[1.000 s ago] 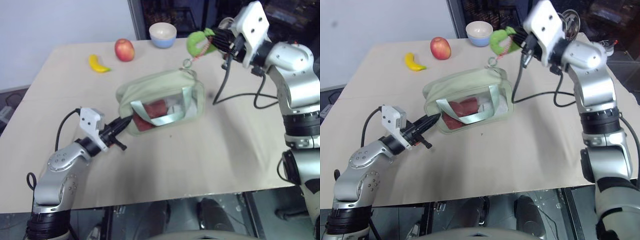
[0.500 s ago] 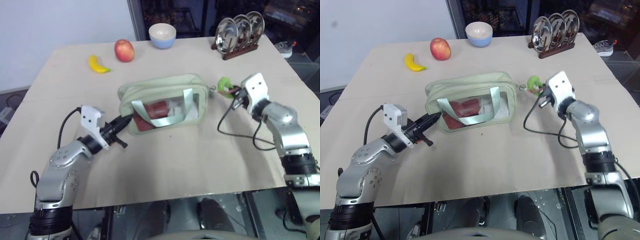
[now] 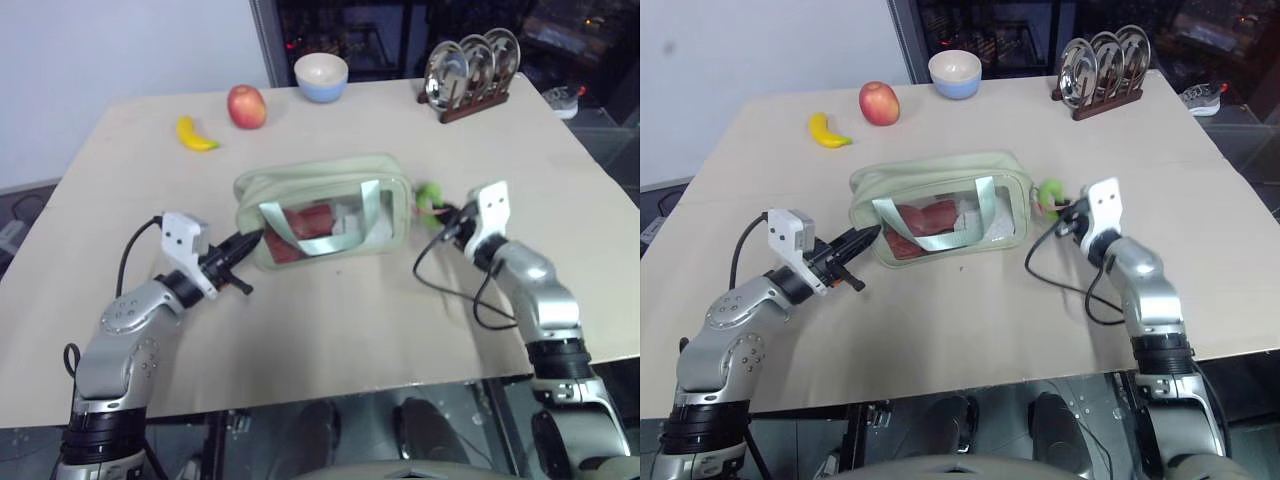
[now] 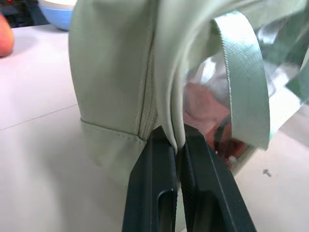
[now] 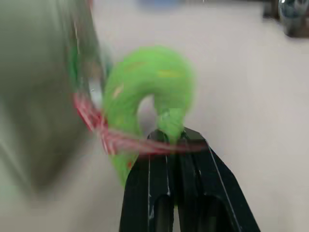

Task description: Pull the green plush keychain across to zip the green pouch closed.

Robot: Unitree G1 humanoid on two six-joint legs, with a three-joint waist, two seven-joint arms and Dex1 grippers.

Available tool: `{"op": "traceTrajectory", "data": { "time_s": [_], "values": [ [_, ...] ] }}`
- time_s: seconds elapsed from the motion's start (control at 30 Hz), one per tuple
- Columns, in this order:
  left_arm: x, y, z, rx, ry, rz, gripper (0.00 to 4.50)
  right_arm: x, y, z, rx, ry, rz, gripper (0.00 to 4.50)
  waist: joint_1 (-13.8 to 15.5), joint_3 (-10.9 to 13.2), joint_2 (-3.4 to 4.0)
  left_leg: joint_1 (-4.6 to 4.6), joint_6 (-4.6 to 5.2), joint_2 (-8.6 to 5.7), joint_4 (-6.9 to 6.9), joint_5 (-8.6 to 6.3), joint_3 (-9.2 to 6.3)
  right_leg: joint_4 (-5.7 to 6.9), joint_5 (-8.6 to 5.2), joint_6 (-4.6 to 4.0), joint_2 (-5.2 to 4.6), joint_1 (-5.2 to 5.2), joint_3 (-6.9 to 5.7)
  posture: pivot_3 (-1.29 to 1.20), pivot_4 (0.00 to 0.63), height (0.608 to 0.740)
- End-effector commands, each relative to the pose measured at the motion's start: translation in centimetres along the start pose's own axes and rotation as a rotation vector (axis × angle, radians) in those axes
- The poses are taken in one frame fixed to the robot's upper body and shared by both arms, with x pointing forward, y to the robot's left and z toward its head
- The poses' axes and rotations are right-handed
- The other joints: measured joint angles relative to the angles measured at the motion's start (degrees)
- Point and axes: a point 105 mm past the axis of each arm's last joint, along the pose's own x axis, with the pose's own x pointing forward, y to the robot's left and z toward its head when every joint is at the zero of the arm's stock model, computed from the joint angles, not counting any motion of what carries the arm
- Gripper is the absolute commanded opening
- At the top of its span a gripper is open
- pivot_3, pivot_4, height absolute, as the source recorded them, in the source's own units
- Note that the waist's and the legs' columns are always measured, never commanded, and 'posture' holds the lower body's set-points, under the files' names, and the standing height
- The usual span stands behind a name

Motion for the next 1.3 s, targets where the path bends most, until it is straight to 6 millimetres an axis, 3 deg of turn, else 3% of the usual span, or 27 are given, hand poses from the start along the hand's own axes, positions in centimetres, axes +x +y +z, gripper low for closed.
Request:
{"op": "traceTrajectory", "data": {
  "time_s": [0.03,0.13,0.23,0.43,0.57,0.87,1.0,1.17,1.3],
  "values": [
    [-0.9,1.2,-1.7,0.001,0.081,0.053,0.00,-1.0,-2.6,6.9,-0.088,-0.178,-0.073,0.08,0.16,-0.01,-0.02,-0.02,0.00,-0.03,0.00,0.00,0.00,-0.04,0.00,0.00,-0.04,-0.01,-0.01,0.00,0.150,0.740],
    [-0.9,1.2,-1.8,0.004,0.085,0.054,0.00,-1.4,-4.4,9.3,-0.142,-0.208,-0.120,0.08,0.29,-0.03,-0.06,-0.03,0.00,-0.03,-0.03,0.00,-0.03,-0.13,0.00,0.00,-0.04,-0.01,-0.07,0.00,0.150,0.740],
    [-1.0,1.2,-1.9,0.003,0.087,0.057,0.00,-1.5,-5.8,10.4,-0.224,-0.200,-0.149,0.08,0.36,-0.01,-0.04,-0.10,0.00,-0.02,-0.10,0.00,-0.03,-0.15,0.00,-0.01,-0.05,-0.05,-0.08,0.00,0.150,0.740],
    [-0.9,1.3,-1.8,-0.001,0.084,0.064,0.00,-1.4,-7.9,8.3,-0.332,-0.097,-0.209,0.08,0.48,-0.01,-0.04,-0.18,0.00,-0.06,-0.10,0.00,-0.02,-0.21,0.00,0.00,-0.10,-0.08,-0.09,0.00,0.150,0.740],
    [-0.9,1.3,-1.7,-0.001,0.083,0.068,0.00,-1.7,-7.9,5.7,-0.319,-0.036,-0.209,0.08,0.47,-0.01,-0.04,-0.20,-0.01,-0.05,-0.10,0.00,-0.02,-0.21,0.00,0.00,-0.09,-0.10,-0.09,0.00,0.150,0.740],
    [-0.6,1.3,-1.6,-0.002,0.074,0.072,0.00,-1.7,-0.7,-6.0,-0.181,0.194,-0.062,0.08,-0.23,-0.07,-0.08,0.02,0.00,0.04,-0.24,0.00,0.15,-0.10,-0.01,0.00,-0.01,-0.08,0.14,0.00,0.150,0.740],
    [-0.4,1.3,-1.5,-0.003,0.069,0.069,0.00,-1.3,-0.5,-8.8,-0.165,0.266,-0.137,0.08,-0.08,-0.12,-0.15,0.15,-0.05,0.04,-0.24,0.03,0.18,-0.02,0.00,0.00,0.03,-0.02,0.18,0.00,0.150,0.740],
    [-0.2,0.5,-1.5,0.049,0.079,0.012,0.00,-0.8,1.1,-5.4,-0.146,0.137,-0.036,0.08,-0.11,-0.13,-0.15,0.17,-0.06,0.07,-0.25,0.03,0.18,-0.03,0.00,0.00,0.08,-0.03,0.18,0.00,0.150,0.740],
    [-0.1,-0.6,-1.6,0.073,0.075,-0.044,0.00,-1.1,1.8,-2.2,-0.250,0.058,0.073,1.48,0.06,-0.12,-0.14,0.09,-0.06,0.05,-0.26,0.03,0.18,-0.10,0.00,0.00,0.04,-0.05,0.15,0.00,0.150,0.740]
  ]
}}
